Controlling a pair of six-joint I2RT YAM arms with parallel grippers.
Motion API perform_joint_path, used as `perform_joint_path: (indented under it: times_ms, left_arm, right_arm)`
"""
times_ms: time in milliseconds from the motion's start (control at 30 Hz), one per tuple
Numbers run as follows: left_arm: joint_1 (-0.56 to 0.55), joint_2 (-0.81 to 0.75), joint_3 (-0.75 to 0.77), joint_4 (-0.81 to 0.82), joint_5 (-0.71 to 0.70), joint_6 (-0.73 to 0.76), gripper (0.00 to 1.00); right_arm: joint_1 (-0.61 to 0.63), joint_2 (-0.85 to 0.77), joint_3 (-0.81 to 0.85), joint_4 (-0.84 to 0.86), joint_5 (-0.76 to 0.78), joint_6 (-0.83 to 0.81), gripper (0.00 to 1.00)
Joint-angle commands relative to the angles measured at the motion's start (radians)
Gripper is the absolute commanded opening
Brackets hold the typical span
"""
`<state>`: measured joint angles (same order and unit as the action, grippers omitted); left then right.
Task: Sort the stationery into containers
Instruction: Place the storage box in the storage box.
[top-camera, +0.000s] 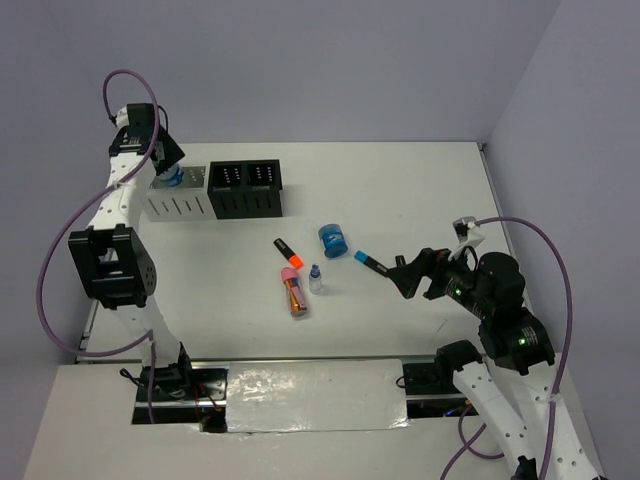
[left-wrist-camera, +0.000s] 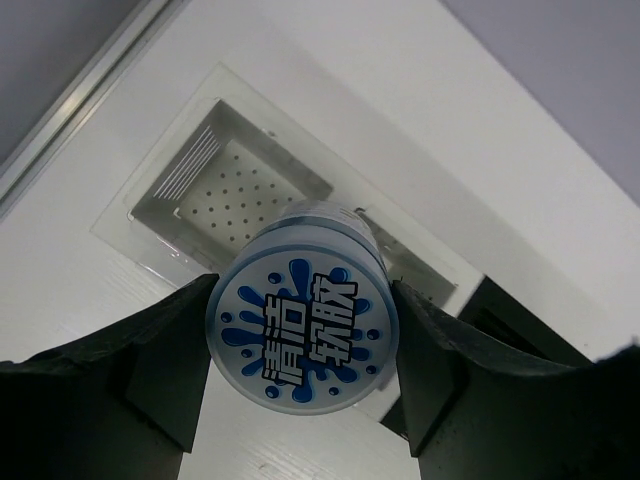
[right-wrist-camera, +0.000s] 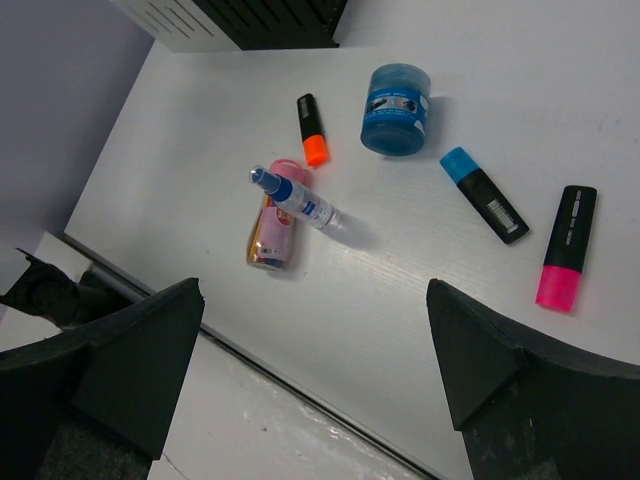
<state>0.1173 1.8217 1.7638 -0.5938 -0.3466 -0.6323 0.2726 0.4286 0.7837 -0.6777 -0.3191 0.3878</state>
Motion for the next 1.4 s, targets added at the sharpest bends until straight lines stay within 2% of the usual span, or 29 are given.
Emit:
perform_joint_path:
  times_ms: [0, 500, 1000, 1200, 1367]
  left_arm:
    - [0.025, -0.009, 0.062, 0.083, 0.043, 0.026, 0.0]
    - [0.081, 0.011, 0.048, 0.081, 0.041, 0.062, 0.0]
    - [0.13, 0.036, 0.029, 0.075, 0.121, 0.074, 0.0]
    - [0.131, 0.068, 0.045, 0.058, 0.127, 0.088, 0.07]
    - [0.131, 0.093, 0.065, 0.035, 0.109, 0.088, 0.07]
  right_arm:
    - [0.008, -0.008, -0.018, 0.056, -0.029, -0.009, 1.0]
    - [0.008, 0.016, -0.029, 0.079, -0.037, 0.003, 1.0]
    - [0.01, 0.036, -0.014, 0.089, -0.041, 0.008, 1.0]
    - [0.008, 0.035, -0.009, 0.086, -0.043, 0.006, 1.0]
    - [0.01, 0.035, -0.009, 0.086, -0.044, 0.006, 1.0]
